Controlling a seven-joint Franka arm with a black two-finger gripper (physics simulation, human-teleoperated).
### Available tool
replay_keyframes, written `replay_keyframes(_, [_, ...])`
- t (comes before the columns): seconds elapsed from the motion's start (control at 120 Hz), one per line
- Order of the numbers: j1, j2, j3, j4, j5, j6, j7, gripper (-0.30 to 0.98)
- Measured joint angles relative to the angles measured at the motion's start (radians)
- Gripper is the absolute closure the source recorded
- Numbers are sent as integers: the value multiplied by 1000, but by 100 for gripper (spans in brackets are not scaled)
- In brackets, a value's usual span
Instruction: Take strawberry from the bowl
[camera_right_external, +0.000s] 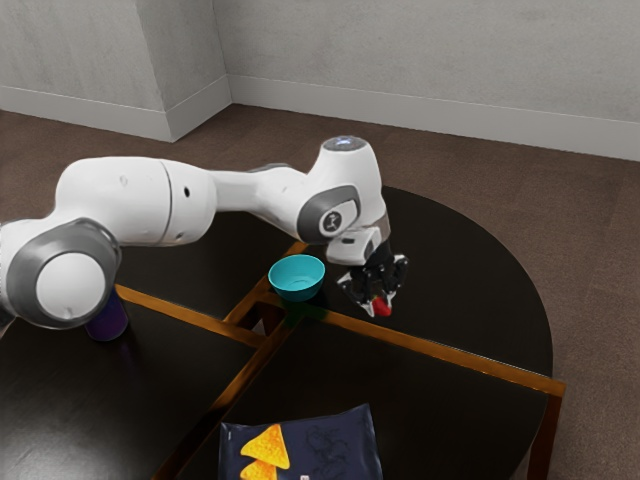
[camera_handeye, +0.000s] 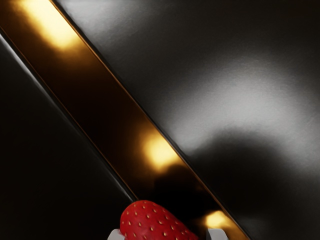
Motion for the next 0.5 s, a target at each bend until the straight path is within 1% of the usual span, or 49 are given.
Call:
replay_keyframes(0.133, [-1, 8, -1, 0, 7, -8, -24, 36])
replay_keyframes(0.2, [0, 8, -1, 0, 9, -12, -35, 26])
replay_keyframes(0.267, [6, -4, -2, -8, 5, -14, -47, 19])
replay_keyframes(0.3, [30, -75, 1, -89, -14, -15, -71, 16])
replay_keyframes(0.333, [58, -232, 23, -241, -38, -29, -112, 14])
replay_keyframes(0.375, [76, -446, 76, -344, -90, -98, -173, 11])
replay_keyframes(0.4, [95, -560, 106, -367, -119, -150, -211, 10])
replay_keyframes(0.425, [119, -644, 126, -358, -140, -203, -249, 9])
replay_keyframes(0.458, [135, -721, 154, -341, -156, -264, -300, 8])
replay_keyframes(0.5, [131, -779, 202, -328, -171, -329, -360, 6])
